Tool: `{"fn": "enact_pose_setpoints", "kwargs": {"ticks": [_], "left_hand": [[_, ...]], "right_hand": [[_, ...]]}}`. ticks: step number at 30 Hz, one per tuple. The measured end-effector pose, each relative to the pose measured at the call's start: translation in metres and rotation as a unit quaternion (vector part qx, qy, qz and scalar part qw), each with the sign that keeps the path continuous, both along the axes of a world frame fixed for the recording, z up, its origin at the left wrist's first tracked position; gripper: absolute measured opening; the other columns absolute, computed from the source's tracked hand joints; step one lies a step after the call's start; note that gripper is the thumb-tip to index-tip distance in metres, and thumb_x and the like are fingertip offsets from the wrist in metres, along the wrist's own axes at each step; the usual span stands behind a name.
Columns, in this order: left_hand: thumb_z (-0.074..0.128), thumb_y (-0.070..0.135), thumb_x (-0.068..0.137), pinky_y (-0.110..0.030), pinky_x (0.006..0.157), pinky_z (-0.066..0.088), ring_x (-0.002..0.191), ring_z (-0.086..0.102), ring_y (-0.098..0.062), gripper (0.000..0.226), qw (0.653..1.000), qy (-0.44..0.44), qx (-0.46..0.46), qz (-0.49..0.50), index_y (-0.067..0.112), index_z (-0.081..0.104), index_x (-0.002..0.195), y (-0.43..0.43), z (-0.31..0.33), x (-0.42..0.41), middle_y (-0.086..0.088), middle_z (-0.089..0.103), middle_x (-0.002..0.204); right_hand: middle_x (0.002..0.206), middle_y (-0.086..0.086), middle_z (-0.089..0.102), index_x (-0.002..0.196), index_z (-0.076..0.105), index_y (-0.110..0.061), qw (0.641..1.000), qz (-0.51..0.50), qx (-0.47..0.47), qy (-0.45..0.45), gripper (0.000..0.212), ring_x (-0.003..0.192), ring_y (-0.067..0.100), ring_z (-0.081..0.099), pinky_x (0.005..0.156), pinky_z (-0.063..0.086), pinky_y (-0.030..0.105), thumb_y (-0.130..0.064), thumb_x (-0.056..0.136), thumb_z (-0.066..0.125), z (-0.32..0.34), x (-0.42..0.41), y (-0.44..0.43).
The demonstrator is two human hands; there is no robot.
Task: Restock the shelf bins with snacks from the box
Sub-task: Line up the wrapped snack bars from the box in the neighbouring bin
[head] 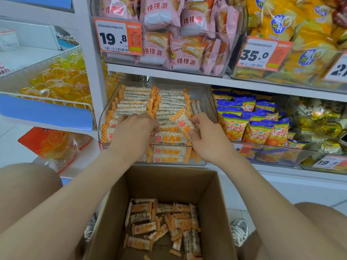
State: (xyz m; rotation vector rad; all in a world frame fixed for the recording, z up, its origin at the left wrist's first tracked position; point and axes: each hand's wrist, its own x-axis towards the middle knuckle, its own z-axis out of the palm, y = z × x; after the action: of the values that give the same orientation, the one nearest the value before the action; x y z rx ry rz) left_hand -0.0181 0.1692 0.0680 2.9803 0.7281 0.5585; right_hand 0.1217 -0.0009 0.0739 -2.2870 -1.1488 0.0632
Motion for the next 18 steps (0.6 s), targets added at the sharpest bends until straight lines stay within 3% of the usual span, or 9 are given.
{"fn": "enact_pose_setpoints", "kwargs": {"ticks": [6, 9, 12, 14, 16, 18], "left_hand": [[0.073, 0.038, 0.094, -0.05, 0.098, 0.043, 0.116, 0.062, -0.022, 0.015, 0.999, 0.011, -0.021, -0.038, 0.034, 0.074, 0.108, 0.005, -0.001, -0.005, 0.012, 0.065, 0.121], [0.061, 0.041, 0.094, -0.049, 0.098, 0.049, 0.113, 0.061, -0.022, 0.024, 0.996, -0.027, -0.038, -0.08, 0.028, 0.068, 0.114, 0.004, -0.005, -0.006, 0.008, 0.063, 0.118], [0.053, 0.039, 0.099, -0.048, 0.11, 0.04, 0.132, 0.051, -0.027, 0.044, 0.995, -0.024, 0.017, -0.1, 0.021, 0.053, 0.14, -0.004, -0.013, 0.002, -0.001, 0.055, 0.141], [0.038, 0.046, 0.107, -0.054, 0.122, 0.029, 0.153, 0.031, -0.029, 0.059, 0.994, 0.012, 0.051, -0.1, 0.02, 0.033, 0.159, -0.012, -0.02, 0.011, -0.005, 0.034, 0.166], [0.021, 0.049, 0.111, -0.059, 0.124, 0.024, 0.159, 0.021, -0.029, 0.062, 0.99, 0.056, 0.078, -0.103, 0.022, 0.017, 0.166, -0.016, -0.029, 0.018, -0.004, 0.02, 0.173], [0.014, 0.043, 0.113, -0.061, 0.122, 0.025, 0.157, 0.026, -0.029, 0.058, 0.987, 0.084, 0.096, -0.097, 0.024, 0.016, 0.167, -0.015, -0.034, 0.022, -0.003, 0.024, 0.172]], "right_hand": [[0.075, -0.005, 0.062, 0.137, 0.051, -0.017, 0.999, 0.017, -0.03, 0.011, 0.031, 0.066, 0.007, 0.058, 0.056, 0.038, 0.025, -0.023, 0.107, 0.057, 0.002, 0.008, 0.003], [0.1, -0.003, 0.069, 0.136, 0.055, -0.014, 1.0, -0.011, 0.002, 0.0, 0.031, 0.08, 0.009, 0.059, 0.067, 0.042, 0.025, -0.023, 0.106, 0.059, 0.005, 0.009, 0.003], [0.105, -0.001, 0.066, 0.132, 0.057, -0.012, 0.995, -0.065, 0.076, -0.005, 0.029, 0.092, 0.015, 0.059, 0.074, 0.04, 0.027, -0.025, 0.106, 0.059, 0.008, 0.011, 0.003], [0.1, 0.001, 0.069, 0.13, 0.059, -0.011, 0.991, -0.094, 0.093, -0.021, 0.029, 0.088, 0.019, 0.063, 0.07, 0.039, 0.028, -0.027, 0.106, 0.058, 0.008, 0.012, 0.0], [0.092, 0.002, 0.066, 0.127, 0.059, -0.011, 0.987, -0.12, 0.085, -0.06, 0.028, 0.085, 0.022, 0.063, 0.066, 0.038, 0.031, -0.032, 0.107, 0.057, 0.009, 0.012, -0.006], [0.087, 0.0, 0.06, 0.128, 0.054, -0.015, 0.98, -0.158, 0.057, -0.11, 0.031, 0.08, 0.022, 0.055, 0.063, 0.037, 0.035, -0.037, 0.107, 0.057, 0.011, 0.01, -0.013]]}}
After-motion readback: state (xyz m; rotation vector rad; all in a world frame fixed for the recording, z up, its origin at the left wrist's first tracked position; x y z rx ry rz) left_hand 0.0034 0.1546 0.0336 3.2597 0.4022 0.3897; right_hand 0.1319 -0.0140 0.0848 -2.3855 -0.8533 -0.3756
